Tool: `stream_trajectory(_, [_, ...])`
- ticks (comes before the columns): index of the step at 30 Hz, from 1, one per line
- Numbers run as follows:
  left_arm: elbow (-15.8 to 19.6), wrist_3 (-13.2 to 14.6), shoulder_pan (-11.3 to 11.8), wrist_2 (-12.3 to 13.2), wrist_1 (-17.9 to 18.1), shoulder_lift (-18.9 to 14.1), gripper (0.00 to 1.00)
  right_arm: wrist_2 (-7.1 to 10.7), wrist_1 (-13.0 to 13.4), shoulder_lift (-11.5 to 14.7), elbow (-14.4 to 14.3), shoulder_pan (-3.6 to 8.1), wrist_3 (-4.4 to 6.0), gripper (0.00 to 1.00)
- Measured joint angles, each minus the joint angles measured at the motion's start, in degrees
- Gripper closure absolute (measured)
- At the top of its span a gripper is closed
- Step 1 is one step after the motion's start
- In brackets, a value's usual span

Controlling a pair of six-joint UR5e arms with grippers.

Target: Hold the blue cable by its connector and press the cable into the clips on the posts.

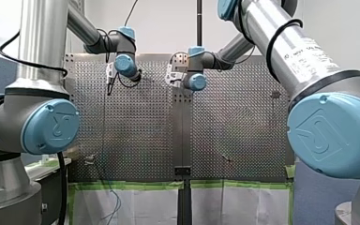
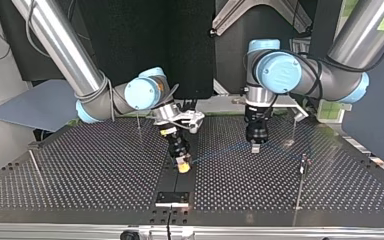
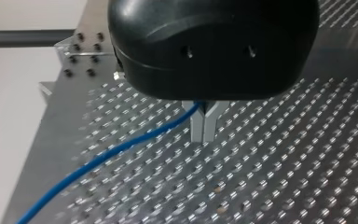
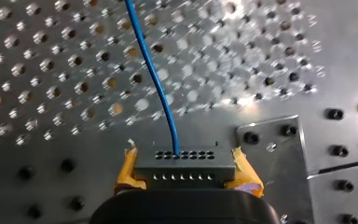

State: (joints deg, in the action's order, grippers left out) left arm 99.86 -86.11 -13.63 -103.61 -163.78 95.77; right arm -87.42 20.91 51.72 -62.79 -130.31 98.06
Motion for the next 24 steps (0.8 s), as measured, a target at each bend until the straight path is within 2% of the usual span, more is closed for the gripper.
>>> stream_trajectory(5, [0.68, -0.09, -1.89, -1.70, 1.63, 1.78, 1.00, -2.24, 2.23, 0.00, -2.25, -0.15, -1.49, 1.00])
stream_trajectory(10, [2.92, -1.86, -4.50, -4.28, 4.23, 4.37, 1.00, -4.64, 4.64, 0.01, -4.66, -0.16, -2.63, 1.00])
stream_trajectory(18, [7.18, -2.94, -8.81, -8.56, 8.50, 8.67, 1.00, -6.64, 8.66, -0.04, -8.70, -0.30, -2.94, 1.00])
stream_trajectory(24, [9.06, -2.83, -11.73, -9.70, 11.45, 11.60, 1.00, -7.82, 11.97, -0.85, -12.00, -0.86, -3.53, 1.00])
